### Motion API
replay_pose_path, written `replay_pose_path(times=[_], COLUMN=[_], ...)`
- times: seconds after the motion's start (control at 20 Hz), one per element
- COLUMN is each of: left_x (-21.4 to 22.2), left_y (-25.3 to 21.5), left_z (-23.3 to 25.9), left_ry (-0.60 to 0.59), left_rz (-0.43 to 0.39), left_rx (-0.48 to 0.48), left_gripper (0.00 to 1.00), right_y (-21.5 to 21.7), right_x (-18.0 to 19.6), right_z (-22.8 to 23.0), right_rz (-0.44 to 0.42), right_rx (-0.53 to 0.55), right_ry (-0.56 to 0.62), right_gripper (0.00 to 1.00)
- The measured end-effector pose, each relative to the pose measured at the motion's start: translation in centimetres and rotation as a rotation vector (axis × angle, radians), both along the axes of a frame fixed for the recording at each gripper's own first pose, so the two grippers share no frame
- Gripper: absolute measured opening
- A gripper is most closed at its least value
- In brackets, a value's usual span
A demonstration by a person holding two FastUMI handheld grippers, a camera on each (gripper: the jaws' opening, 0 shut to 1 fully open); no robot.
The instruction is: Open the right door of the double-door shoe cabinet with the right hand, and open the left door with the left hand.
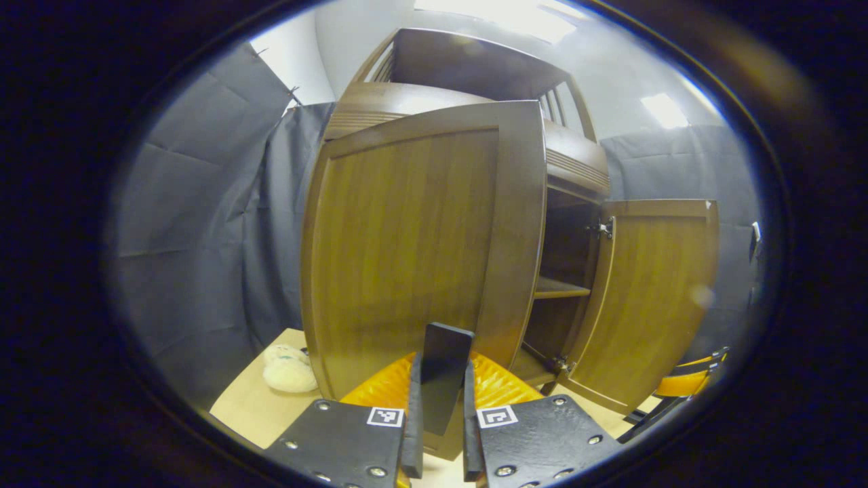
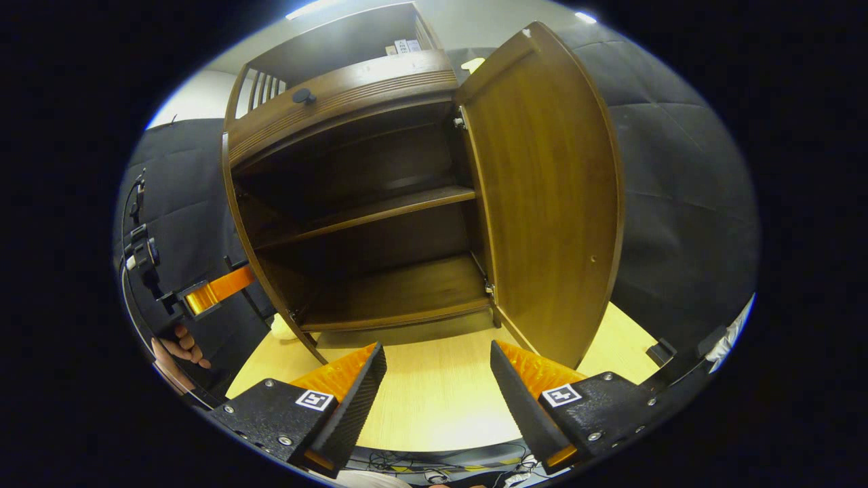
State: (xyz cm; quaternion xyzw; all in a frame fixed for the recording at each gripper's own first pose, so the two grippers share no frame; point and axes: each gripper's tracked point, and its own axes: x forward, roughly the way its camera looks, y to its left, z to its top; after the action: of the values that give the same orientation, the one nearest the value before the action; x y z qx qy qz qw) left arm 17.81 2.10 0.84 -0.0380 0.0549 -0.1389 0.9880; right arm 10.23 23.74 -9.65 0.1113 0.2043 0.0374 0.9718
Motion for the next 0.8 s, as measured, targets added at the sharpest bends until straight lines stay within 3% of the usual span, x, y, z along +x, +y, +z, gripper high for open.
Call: replay_pose_path(times=[0.3,0.4,0.5,0.65,0.8], left_x=[-3.0,-3.9,-4.7,-5.8,-6.2], left_y=[4.6,6.4,8.5,11.2,14.2], left_z=[-0.1,-0.3,-0.8,-0.2,0.0], left_ry=[-0.007,-0.001,0.003,-0.034,-0.03], left_rz=[0.057,0.084,0.118,0.147,0.167], left_rx=[-0.008,-0.014,0.002,0.077,0.038], left_gripper=[0.24,0.31,0.3,0.2,0.17], right_y=[2.4,3.2,4.0,5.1,5.9], right_x=[0.8,0.9,1.3,1.6,1.8], right_z=[-0.3,-0.3,-0.2,-0.3,-0.3], right_rz=[0.074,0.1,0.123,0.152,0.175], right_rx=[0.008,0.002,0.0,0.0,-0.01], right_ry=[0.011,0.011,0.011,0.01,0.011], right_gripper=[0.92,0.92,0.92,0.92,0.92])
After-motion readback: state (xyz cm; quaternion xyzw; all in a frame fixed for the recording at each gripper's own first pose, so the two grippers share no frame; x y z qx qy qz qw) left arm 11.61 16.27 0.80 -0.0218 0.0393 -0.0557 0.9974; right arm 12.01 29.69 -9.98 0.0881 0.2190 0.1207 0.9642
